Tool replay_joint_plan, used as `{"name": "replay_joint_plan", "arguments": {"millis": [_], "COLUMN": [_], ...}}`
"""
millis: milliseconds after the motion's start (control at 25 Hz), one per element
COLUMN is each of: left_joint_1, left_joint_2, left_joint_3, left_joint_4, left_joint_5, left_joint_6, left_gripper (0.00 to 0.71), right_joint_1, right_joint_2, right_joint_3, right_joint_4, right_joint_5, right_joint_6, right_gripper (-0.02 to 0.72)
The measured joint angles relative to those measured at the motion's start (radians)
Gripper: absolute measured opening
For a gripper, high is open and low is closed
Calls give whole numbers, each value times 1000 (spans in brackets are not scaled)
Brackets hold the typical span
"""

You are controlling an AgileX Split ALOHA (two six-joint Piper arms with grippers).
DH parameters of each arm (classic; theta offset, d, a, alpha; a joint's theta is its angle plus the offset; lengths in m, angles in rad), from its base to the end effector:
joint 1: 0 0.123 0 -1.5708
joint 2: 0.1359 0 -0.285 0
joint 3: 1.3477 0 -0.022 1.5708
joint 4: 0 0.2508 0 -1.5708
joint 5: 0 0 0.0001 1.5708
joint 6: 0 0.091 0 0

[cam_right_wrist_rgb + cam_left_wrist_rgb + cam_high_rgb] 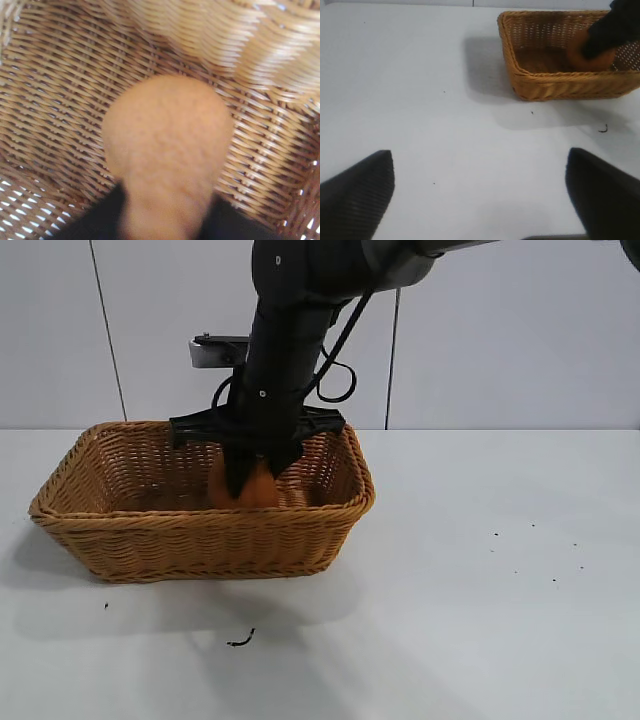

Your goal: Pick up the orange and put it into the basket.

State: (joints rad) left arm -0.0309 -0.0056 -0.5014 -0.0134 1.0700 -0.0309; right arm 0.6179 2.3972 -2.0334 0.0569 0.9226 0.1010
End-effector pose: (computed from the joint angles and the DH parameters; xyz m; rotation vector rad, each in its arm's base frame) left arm -0.0063 -0.0009 0.2769 0.0007 2.0470 -0.0546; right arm 0.4167 0.3012 0.1539 -0.6808 2.7169 0.2531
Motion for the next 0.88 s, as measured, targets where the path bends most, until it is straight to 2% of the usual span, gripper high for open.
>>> {"name": "replay_joint_plan", "arguments": {"millis": [40, 80, 200, 360, 400, 560, 880], "left_joint_1": [0, 0, 0, 0, 0, 0, 0], "left_joint_2": [0, 0, 0, 0, 0, 0, 0], "left_joint_3": [0, 0, 0, 0, 0, 0, 0], "left_joint_4": [0, 0, 0, 0, 0, 0, 0], "left_joint_5": [0, 0, 0, 0, 0, 0, 0], "left_joint_6": [0, 0, 0, 0, 0, 0, 0], "left_gripper": [666, 666, 666, 666, 666, 666, 666], "right_joint_1": [0, 0, -1, -16, -37, -110, -354], "right_joint_2": [-9, -19, -51, -73, -81, -82, -82], "right_joint_3": [0, -2, -35, -106, -159, -209, -209], "right_joint_4": [0, 0, -8, -31, -57, -91, -148], "right_joint_5": [15, 33, 104, 180, 221, 275, 293], "right_joint_6": [0, -1, 1, 11, 17, 20, 20], "right_gripper": [580, 627, 678, 689, 694, 694, 694]}}
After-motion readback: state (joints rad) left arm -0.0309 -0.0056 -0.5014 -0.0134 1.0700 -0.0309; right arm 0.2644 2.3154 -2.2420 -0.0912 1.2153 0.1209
